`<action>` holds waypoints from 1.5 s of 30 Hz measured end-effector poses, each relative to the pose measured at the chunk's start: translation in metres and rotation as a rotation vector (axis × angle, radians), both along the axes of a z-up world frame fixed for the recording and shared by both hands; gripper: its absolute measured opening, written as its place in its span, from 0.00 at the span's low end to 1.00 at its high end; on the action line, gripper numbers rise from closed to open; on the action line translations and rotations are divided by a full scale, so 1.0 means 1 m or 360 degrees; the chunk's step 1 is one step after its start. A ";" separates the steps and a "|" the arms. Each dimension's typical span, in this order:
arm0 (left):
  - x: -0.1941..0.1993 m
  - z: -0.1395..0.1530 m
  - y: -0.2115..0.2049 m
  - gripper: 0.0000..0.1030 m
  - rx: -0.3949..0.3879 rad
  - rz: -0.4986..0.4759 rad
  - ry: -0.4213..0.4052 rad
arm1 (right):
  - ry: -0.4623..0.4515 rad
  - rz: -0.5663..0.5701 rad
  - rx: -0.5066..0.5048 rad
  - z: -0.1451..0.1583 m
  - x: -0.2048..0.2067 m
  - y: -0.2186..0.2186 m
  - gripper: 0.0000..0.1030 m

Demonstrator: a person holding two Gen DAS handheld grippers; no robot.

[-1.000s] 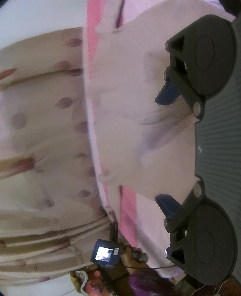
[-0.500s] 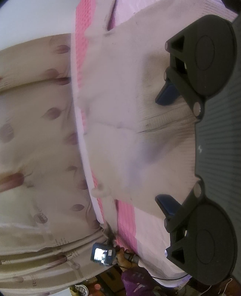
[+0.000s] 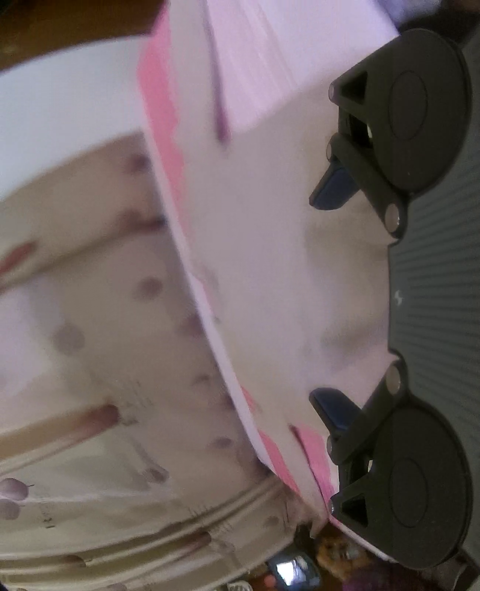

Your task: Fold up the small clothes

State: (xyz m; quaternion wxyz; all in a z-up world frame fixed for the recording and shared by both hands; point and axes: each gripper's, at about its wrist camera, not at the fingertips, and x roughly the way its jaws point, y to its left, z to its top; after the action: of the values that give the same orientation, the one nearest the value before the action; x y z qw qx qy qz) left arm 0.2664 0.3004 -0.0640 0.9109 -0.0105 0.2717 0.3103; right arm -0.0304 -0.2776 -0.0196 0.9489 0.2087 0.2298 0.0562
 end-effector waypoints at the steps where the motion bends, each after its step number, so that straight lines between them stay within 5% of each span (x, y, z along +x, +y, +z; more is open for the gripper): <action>1: -0.014 0.007 -0.010 0.78 0.0004 -0.0040 -0.0044 | -0.0007 -0.0020 -0.0054 0.002 -0.008 -0.008 1.00; 4: -0.068 0.025 -0.058 0.78 -0.0079 -0.0387 -0.0117 | -0.0005 -0.0035 -0.0116 0.001 -0.025 -0.034 1.00; 9: -0.149 0.015 -0.164 0.77 -0.0417 -0.1088 0.0113 | 0.0044 -0.0035 -0.0109 -0.014 -0.046 -0.072 1.00; 13: -0.181 -0.009 -0.229 0.74 -0.0672 -0.1324 0.0300 | 0.0069 0.0011 0.0045 -0.031 -0.051 -0.093 1.00; 16: -0.183 -0.023 -0.252 0.73 -0.0855 -0.1353 0.0387 | 0.0073 0.0054 0.0058 -0.038 -0.046 -0.091 1.00; 22: -0.187 -0.030 -0.275 0.89 -0.0892 -0.1409 0.0410 | 0.0133 0.0096 0.0017 -0.055 -0.038 -0.088 1.00; 24: -0.191 -0.034 -0.286 0.75 -0.0785 -0.1396 0.0380 | 0.0122 0.0091 0.0017 -0.058 -0.038 -0.084 1.00; 26: -0.194 -0.034 -0.293 0.10 -0.0699 -0.1370 0.0361 | 0.0118 0.0142 0.0030 -0.057 -0.040 -0.076 0.99; 29: -0.198 -0.036 -0.289 0.07 -0.0801 -0.1301 0.0341 | 0.0118 0.0185 -0.0041 -0.056 -0.040 -0.063 0.88; 30: -0.198 -0.035 -0.286 0.07 -0.0827 -0.1281 0.0338 | 0.0120 0.0187 -0.0072 -0.055 -0.039 -0.060 0.73; 31: -0.197 -0.035 -0.283 0.07 -0.0842 -0.1263 0.0338 | 0.0136 0.0187 -0.0100 -0.055 -0.037 -0.058 0.48; 34: -0.195 -0.028 -0.266 0.07 -0.0854 -0.1146 0.0321 | 0.0176 0.0165 -0.0128 -0.054 -0.033 -0.065 0.27; 40: -0.215 0.007 -0.216 0.07 -0.0791 -0.0988 0.0243 | 0.0182 0.0128 -0.0105 -0.035 -0.059 -0.086 0.17; 45: -0.227 0.002 -0.232 0.10 -0.0491 -0.1044 0.0350 | 0.0254 0.0064 -0.0148 -0.034 -0.078 -0.098 0.17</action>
State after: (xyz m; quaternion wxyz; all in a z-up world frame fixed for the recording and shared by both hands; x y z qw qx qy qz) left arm 0.0390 0.0683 -0.0615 0.9150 -0.0266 0.4001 -0.0431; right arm -0.1084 -0.3755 -0.0537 0.9350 0.1635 0.3111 0.0475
